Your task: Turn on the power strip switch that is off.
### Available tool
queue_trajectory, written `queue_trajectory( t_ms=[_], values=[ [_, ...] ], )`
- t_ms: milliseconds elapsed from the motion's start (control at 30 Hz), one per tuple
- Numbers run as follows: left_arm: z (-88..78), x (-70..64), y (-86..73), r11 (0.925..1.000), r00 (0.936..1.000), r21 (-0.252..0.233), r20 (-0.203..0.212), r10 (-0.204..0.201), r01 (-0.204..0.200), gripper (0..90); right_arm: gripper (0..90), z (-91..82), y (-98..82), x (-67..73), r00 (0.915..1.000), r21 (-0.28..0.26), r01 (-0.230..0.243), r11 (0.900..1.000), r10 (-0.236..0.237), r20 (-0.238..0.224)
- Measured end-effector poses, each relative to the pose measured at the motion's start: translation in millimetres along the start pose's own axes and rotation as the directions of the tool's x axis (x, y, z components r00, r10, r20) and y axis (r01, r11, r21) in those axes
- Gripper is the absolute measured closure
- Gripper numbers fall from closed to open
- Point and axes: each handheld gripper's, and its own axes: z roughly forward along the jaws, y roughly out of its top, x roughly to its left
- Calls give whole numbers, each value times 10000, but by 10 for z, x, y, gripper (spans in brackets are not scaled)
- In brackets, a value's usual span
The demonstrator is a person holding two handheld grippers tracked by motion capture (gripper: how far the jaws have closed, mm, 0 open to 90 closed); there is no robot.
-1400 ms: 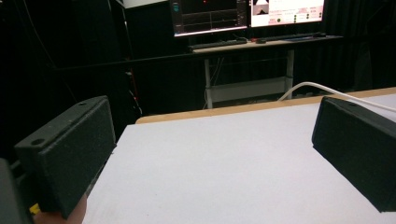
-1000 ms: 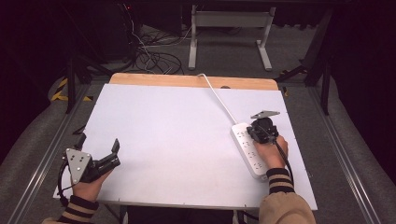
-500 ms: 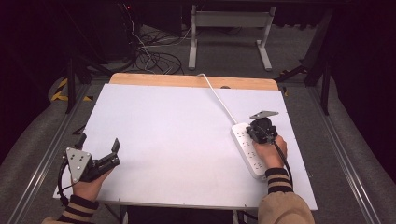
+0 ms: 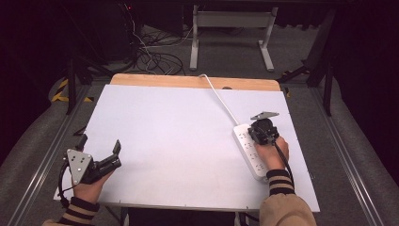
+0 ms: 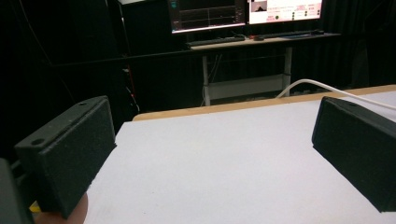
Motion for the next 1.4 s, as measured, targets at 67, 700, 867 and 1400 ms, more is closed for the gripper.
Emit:
queue_trajectory(
  t_ms=[67,700,867,1400],
  values=[
    [2,-3,0,10000,10000,-10,-13,-16,16,1,900,0,0,-1,10000,-3,-5,10000,5,-2],
    [8,-7,0,10000,10000,25,46,-23,22,1,900,0,-6,6,10000,-50,-72,10000,73,42],
    [12,2,-5,9999,9999,65,70,-89,89,1,900,0,-8,1,9999,-61,-114,9999,114,6],
    [13,4,-6,9999,10000,66,23,-83,83,1,900,-19,-8,42,9997,-51,145,9999,-144,180]
  ],
)
